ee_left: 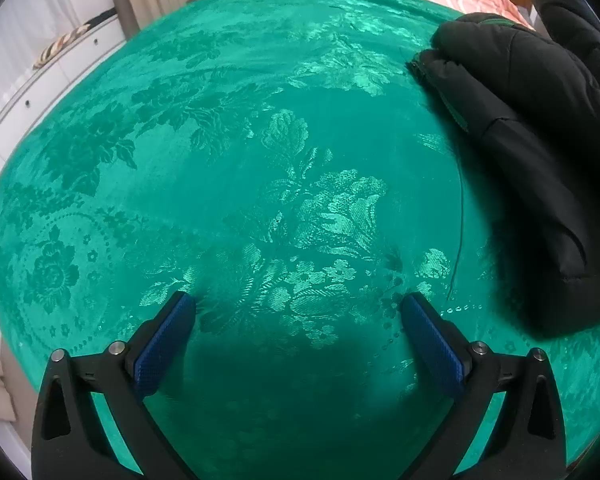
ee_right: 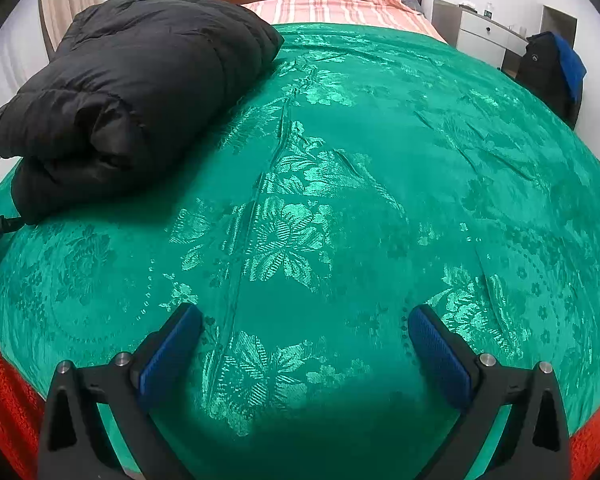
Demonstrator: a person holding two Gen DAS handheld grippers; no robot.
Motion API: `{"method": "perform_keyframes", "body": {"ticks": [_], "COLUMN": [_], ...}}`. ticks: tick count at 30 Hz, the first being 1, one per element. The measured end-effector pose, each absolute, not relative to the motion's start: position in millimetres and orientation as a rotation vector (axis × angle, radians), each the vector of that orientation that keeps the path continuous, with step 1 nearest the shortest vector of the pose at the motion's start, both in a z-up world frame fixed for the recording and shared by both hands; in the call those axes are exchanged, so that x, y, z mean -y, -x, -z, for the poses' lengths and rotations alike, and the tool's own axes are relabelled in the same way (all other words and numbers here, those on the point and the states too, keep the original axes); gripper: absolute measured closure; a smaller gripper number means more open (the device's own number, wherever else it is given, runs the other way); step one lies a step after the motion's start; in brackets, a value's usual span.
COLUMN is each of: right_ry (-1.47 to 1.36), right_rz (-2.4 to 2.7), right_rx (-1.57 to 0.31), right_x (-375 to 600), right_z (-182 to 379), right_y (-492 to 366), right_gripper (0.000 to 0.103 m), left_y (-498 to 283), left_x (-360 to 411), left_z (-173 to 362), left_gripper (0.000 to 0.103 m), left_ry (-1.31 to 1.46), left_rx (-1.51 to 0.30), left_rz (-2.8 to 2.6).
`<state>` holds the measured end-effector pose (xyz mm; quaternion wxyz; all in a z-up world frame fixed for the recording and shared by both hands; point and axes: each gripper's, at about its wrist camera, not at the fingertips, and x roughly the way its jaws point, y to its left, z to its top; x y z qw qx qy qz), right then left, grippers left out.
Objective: Fold large clothes
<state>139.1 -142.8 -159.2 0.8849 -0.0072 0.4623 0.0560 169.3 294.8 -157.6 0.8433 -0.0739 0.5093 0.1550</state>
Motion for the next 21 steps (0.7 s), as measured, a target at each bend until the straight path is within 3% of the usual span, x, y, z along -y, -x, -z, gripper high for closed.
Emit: {"method": "perform_keyframes", "body": {"ticks": [21], "right_ry": [0.018], "right_rz": [-0.113], "right_rx": [-0.956], "right_x": [143.4], "right_z": [161.6], "right_y": [-137.6], "right_gripper": [0.0], "left_y": [-169.0], "left_x": [-295.0], "left_z": [156.9], "left_gripper": [0.0], "left_ry": [0.149], "left_rx": [-1.083], "left_rz": [-0.313]}}
